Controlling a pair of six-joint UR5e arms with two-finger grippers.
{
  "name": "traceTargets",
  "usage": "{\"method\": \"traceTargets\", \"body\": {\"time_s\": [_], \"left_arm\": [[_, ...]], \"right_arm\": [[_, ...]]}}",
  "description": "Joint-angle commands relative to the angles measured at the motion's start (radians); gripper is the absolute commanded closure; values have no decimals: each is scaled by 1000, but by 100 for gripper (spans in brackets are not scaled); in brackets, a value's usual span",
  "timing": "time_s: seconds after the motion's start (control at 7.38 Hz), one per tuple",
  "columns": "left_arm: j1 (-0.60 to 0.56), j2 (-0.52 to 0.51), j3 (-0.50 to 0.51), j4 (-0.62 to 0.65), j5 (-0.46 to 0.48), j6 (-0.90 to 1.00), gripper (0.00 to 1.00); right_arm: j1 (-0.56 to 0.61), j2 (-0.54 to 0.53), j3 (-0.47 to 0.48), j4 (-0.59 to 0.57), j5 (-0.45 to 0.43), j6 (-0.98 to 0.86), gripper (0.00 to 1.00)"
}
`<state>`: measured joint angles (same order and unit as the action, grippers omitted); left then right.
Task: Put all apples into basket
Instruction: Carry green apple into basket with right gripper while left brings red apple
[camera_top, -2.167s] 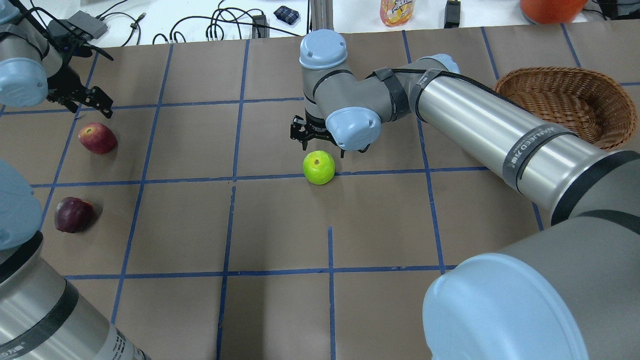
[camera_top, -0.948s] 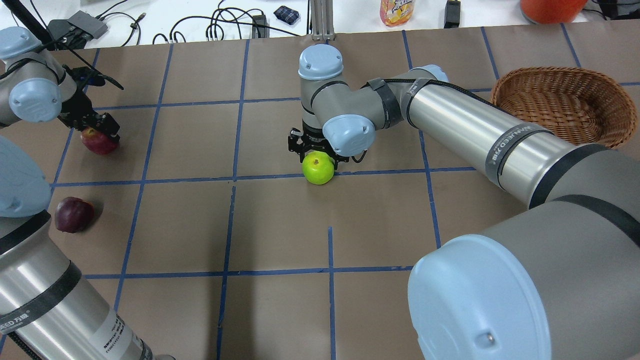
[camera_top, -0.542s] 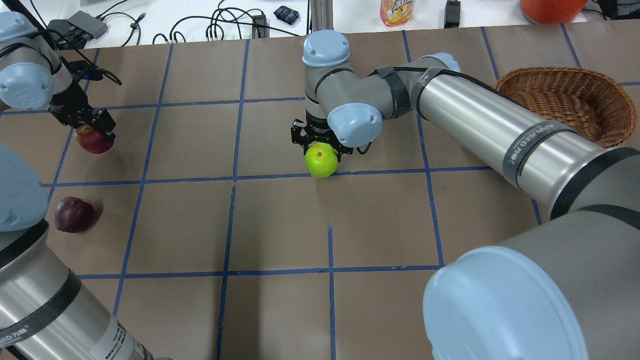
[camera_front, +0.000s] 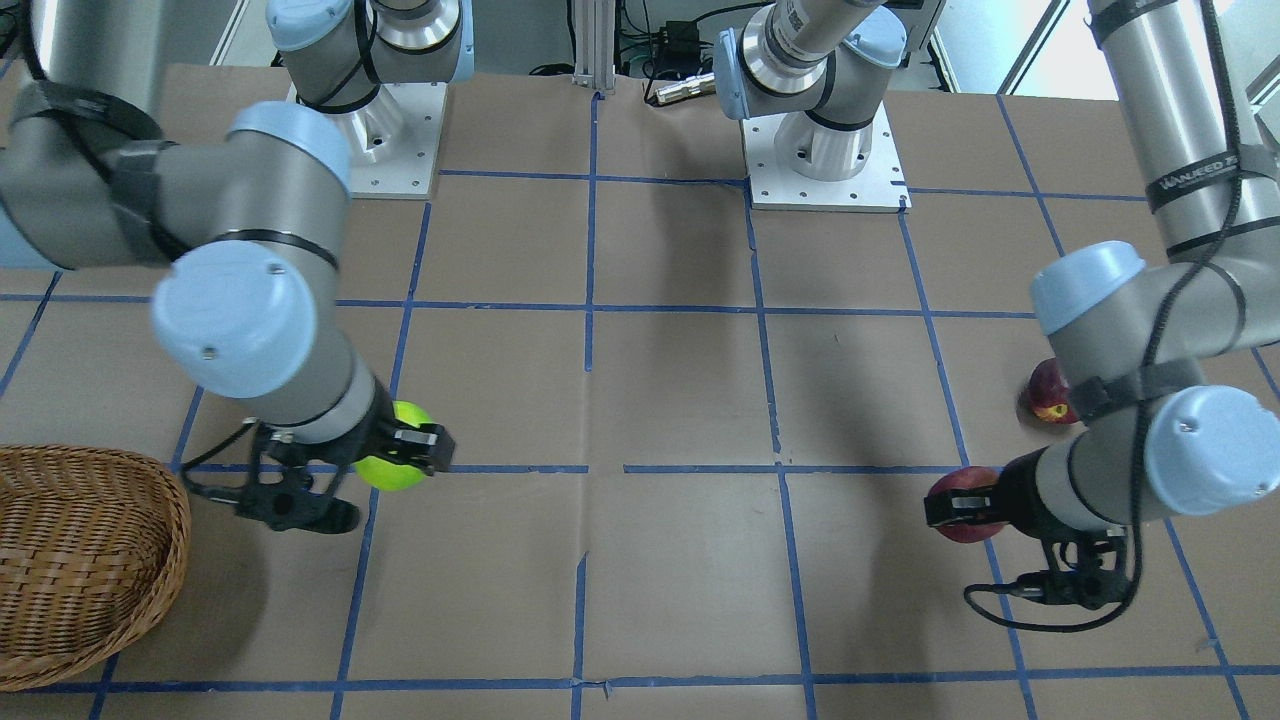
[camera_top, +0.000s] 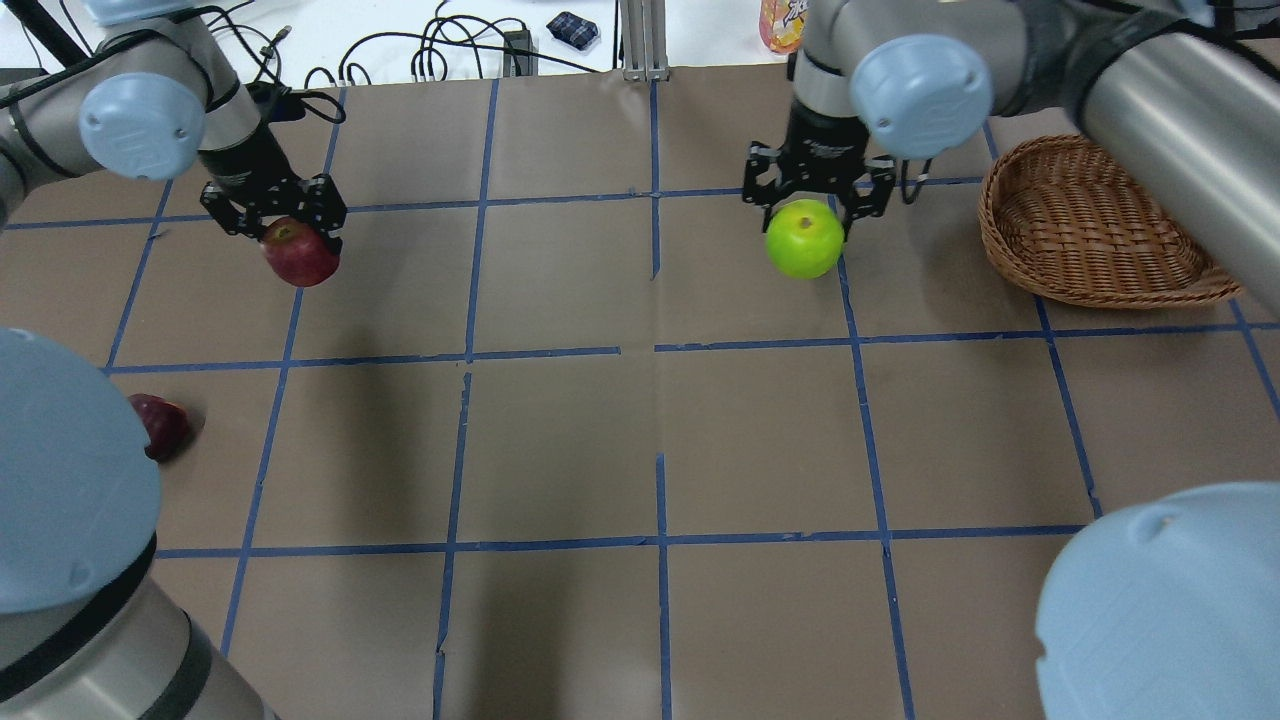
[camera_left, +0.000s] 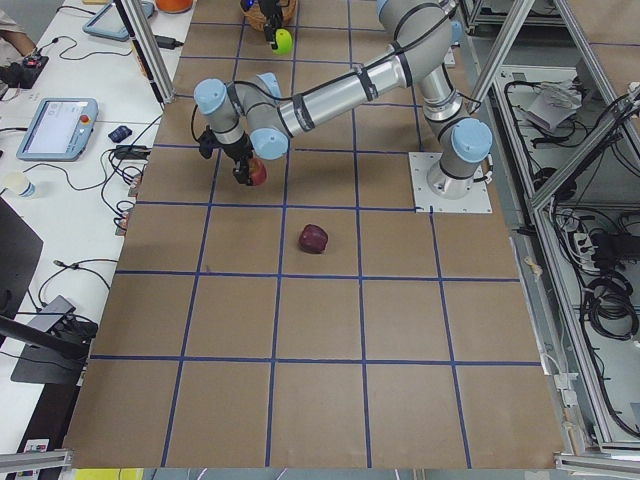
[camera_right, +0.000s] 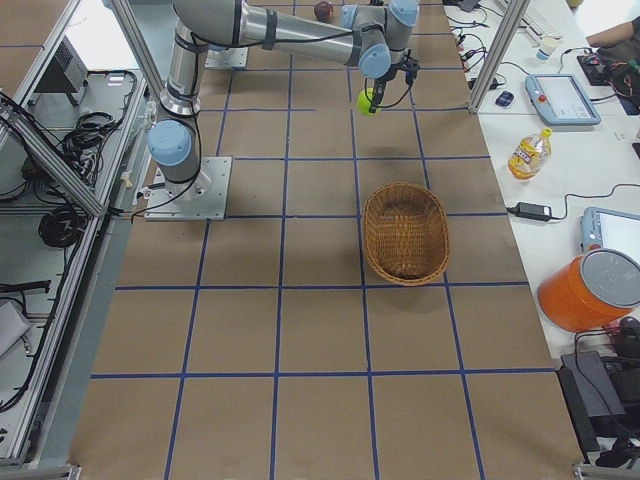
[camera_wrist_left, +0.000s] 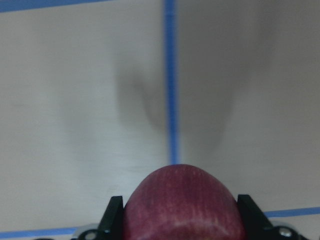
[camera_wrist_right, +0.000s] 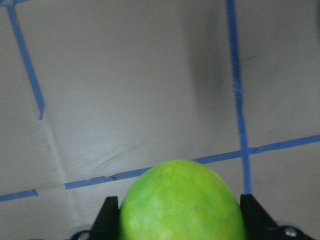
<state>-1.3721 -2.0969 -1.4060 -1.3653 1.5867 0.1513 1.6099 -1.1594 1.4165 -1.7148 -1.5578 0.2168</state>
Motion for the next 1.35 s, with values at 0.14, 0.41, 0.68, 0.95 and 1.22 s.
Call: {"method": "traceTargets", "body": {"time_s": [0.14, 0.41, 0.68, 0.95, 1.22], "left_arm": [[-320, 3, 5, 21, -50, -427, 94], [-483, -23, -25, 115, -62, -593, 93], [-539, -35, -97, 188, -62, -633, 93], [-541, -50, -190, 350, -95, -662, 82], [-544, -69, -214, 463, -122, -693, 0]], "right_arm": [[-304, -30, -2, 11, -119, -446, 100], [-445, 39, -1, -119, -140, -673, 100], [-519, 137, -2, -295, -183, -836, 100], [-541, 185, -4, -400, -183, -872, 100], [-542, 213, -4, -410, -186, -869, 100]]}}
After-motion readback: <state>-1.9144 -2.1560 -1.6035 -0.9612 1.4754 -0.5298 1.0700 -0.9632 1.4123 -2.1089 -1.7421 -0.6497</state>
